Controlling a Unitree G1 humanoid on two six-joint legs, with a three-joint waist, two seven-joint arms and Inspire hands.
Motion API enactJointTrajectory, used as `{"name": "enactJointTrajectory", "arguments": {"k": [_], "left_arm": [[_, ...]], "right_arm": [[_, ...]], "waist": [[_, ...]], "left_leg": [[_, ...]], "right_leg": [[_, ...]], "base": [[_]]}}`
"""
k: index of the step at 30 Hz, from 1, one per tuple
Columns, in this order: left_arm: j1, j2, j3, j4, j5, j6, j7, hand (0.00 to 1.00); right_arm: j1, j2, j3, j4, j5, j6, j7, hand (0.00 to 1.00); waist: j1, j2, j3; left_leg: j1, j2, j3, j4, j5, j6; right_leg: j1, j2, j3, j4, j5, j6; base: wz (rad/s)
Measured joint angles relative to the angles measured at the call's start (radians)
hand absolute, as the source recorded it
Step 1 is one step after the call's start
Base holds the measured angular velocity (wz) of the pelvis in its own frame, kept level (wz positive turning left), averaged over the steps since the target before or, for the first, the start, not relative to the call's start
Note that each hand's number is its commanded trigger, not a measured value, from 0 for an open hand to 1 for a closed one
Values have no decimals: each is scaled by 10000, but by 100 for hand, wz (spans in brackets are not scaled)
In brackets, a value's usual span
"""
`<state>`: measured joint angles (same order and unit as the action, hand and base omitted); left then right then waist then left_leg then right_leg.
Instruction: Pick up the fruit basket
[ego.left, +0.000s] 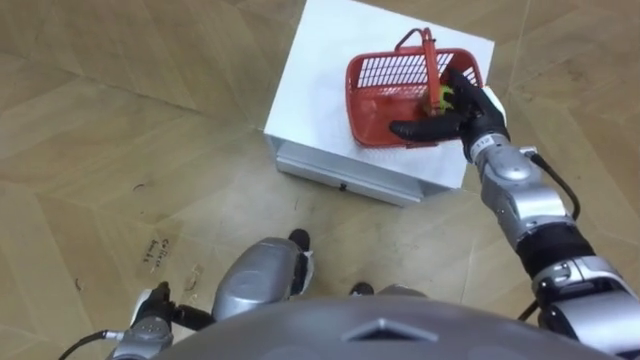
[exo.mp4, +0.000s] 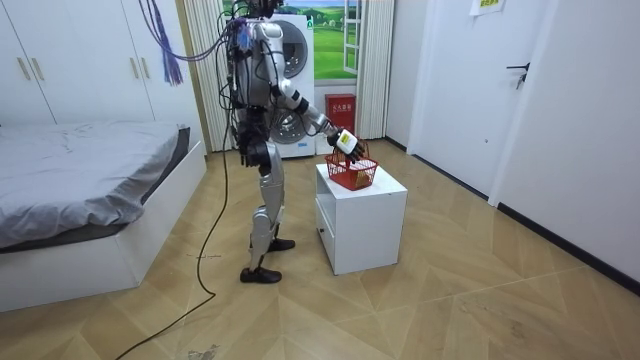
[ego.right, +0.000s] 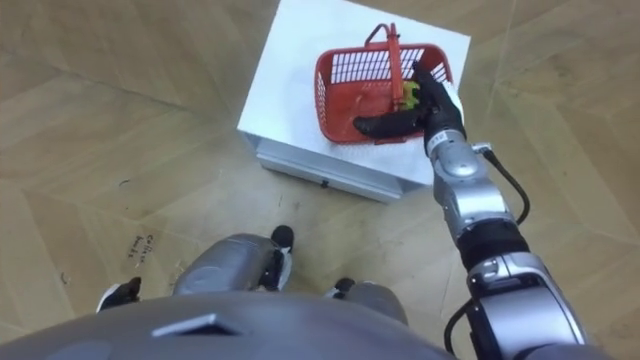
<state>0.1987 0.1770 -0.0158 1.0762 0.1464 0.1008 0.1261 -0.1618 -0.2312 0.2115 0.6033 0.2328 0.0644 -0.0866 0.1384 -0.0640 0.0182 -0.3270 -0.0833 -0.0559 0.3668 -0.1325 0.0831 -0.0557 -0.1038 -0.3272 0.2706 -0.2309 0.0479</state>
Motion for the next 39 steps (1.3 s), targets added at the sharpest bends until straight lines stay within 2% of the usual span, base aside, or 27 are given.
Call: {"name": "enactJointTrajectory", "arguments": {"k": [1,2,3,7,9,15,20,23,26,32,39], "left_arm": [[-1,0,0,-8,-29,0,10,0],[1,0,15,-12,-52,2,29,0],[0,-2,15,-34,-58,2,60,0],[41,-21,102,-102,-16,0,238,0],[114,-50,125,-284,19,2,235,0],[116,-88,120,-311,15,7,216,0],[122,-86,122,-366,15,3,182,0],[139,-86,118,-372,16,-1,168,0],[163,-81,135,-371,21,-1,166,0],[303,-81,163,-453,17,6,192,0],[346,-75,518,-689,9,-1,582,0]], "right_arm": [[57,-8,0,-116,4,-11,-25,0],[241,-24,-2,-361,-5,-29,-51,0],[317,-23,-2,-452,-27,-37,-54,0],[658,-23,-89,-837,-148,-35,-134,0],[672,-22,-329,-1250,-295,-35,-262,0],[1062,-27,-803,-2504,59,-116,-445,0],[1285,-39,-875,-2526,34,-206,-657,0],[1307,-37,-918,-2525,34,-206,-769,0],[1331,-38,-1208,-2567,35,-206,-981,0],[1448,-35,-1447,-2828,25,-240,-1514,0],[2021,-35,-1600,-2829,102,-240,-1935,0]], "waist": [[-16,-6,-6],[-23,-14,-97],[-38,-6,-145],[-157,60,-164],[-244,132,-156],[-513,143,-150],[-611,138,-153],[-819,137,-152],[-850,80,-141],[-1035,-72,-176],[-1115,-22,-170]], "left_leg": [[45,-1,2,-17,-1,-1],[86,-3,10,-38,-3,-2],[138,-4,21,-52,-3,-3],[435,6,141,-75,-31,1],[460,22,194,-85,-48,1],[729,24,230,-136,-92,-58],[936,12,291,-270,-57,-19],[960,11,288,-359,-39,-38],[1135,8,345,-500,-13,-62],[1600,6,467,-773,-4,-104],[1974,8,616,-1103,14,-150]], "right_leg": [[7,-2,-1,-10,0,0],[36,-5,-1,-26,0,0],[81,-9,-4,-34,1,1],[396,-20,-7,-118,0,2],[449,-23,39,-147,-4,9],[612,-15,172,-182,-18,33],[785,-9,257,-330,-7,52],[778,-7,253,-339,-7,52],[866,-12,269,-344,-6,51],[1275,-11,262,-652,7,50],[1445,-17,264,-688,32,49]], "base": [[0],[0],[0],[-2],[-12],[-4],[-2],[0],[-4],[-5],[-4]]}}
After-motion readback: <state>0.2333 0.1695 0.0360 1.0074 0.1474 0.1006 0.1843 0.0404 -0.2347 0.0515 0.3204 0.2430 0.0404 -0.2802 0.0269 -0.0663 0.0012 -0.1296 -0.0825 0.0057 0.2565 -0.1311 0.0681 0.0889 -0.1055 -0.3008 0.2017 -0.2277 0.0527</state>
